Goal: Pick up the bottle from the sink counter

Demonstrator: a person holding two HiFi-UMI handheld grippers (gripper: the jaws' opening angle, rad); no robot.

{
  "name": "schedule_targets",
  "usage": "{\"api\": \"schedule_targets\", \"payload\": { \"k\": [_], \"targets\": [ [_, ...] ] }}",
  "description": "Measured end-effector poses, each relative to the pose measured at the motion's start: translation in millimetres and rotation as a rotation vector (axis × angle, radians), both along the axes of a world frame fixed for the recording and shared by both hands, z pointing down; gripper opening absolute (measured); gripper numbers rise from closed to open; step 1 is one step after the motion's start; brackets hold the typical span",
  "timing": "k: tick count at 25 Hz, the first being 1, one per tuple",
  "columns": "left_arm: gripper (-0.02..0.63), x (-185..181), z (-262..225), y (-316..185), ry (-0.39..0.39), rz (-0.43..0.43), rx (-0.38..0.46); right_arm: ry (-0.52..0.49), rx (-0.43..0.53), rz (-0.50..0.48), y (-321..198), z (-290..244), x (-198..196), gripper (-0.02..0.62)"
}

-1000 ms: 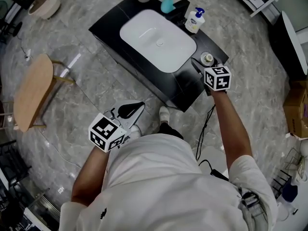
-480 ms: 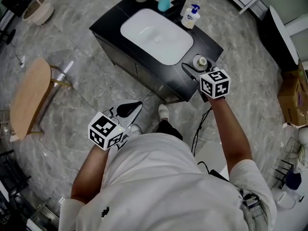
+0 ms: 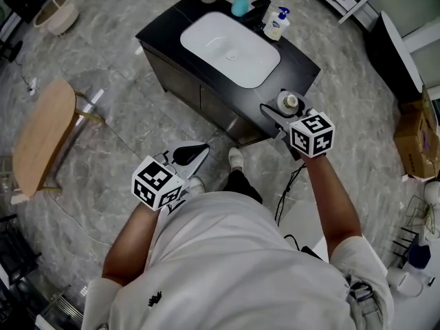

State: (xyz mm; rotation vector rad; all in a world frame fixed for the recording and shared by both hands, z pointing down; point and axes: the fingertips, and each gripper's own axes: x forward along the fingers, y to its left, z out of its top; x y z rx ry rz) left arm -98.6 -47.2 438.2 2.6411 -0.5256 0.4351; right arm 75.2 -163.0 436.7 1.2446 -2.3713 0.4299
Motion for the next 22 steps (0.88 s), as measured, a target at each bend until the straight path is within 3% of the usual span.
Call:
{"api": "schedule_targets", "payload": {
  "k": [22],
  "targets": [
    [0.006, -27.5, -1.5, 27.2, 0.019, 0.005, 0.005, -0.021, -0.009, -0.053, 55.4, -16.8, -43.4, 0.356]
  ]
}}
